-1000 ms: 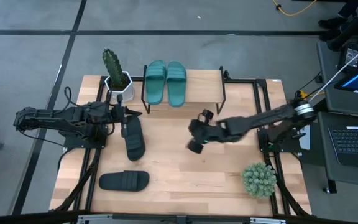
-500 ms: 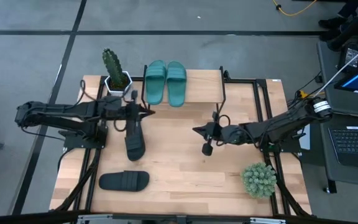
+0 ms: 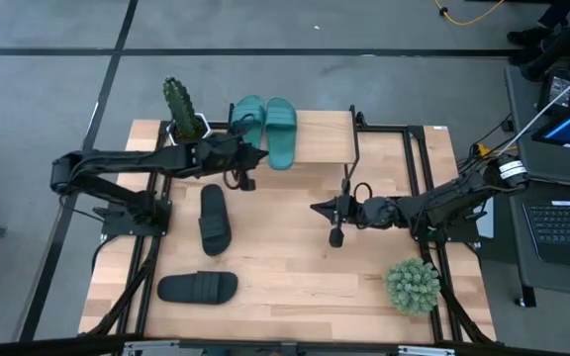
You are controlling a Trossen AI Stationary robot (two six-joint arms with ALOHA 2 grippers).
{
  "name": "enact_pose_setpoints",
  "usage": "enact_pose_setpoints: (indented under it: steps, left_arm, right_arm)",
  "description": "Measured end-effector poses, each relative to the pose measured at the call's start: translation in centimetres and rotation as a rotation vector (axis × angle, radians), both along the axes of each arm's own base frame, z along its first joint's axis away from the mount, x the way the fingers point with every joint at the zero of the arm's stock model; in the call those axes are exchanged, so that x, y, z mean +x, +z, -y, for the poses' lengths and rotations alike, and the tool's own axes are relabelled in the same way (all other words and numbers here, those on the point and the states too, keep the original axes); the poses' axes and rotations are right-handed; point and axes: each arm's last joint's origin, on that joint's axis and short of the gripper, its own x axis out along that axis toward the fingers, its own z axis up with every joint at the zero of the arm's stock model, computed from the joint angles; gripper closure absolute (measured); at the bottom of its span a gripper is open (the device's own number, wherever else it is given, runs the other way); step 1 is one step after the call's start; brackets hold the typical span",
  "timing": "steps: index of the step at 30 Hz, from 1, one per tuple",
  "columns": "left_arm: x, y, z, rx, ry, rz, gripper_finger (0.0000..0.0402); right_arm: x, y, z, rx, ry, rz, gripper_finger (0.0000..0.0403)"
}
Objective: Pick and place slides into the shelf
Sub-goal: Put the green slipper on the shelf
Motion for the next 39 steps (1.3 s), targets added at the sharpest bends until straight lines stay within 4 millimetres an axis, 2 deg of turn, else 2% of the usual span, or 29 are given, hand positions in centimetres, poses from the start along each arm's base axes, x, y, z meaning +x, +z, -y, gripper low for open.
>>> enact_pose_setpoints:
  steps: [10, 32, 35, 39]
  left_arm:
    - [2.5, -0.1, -1.3, 0.152, 0.038, -0.116, 0.0401]
    - [2.5, -0.1, -1.3, 0.197, 0.039, -0.149, 0.0400]
    - [2.5, -0.1, -1.3, 0.204, 0.056, -0.152, 0.0384]
    - [2.4, 0.0, -1.5, 0.249, 0.117, -0.174, 0.0339]
  right_arm:
    - [0.1, 0.1, -0.1, 0.057, 0.042, 0.018, 0.0393]
    - [0.1, -0.1, -0.3, 0.069, 0.087, -0.005, 0.0393]
    - [0.1, -0.1, -0.3, 0.081, 0.085, -0.003, 0.0393]
    - [0.1, -0.1, -0.3, 0.092, 0.083, -0.001, 0.0393]
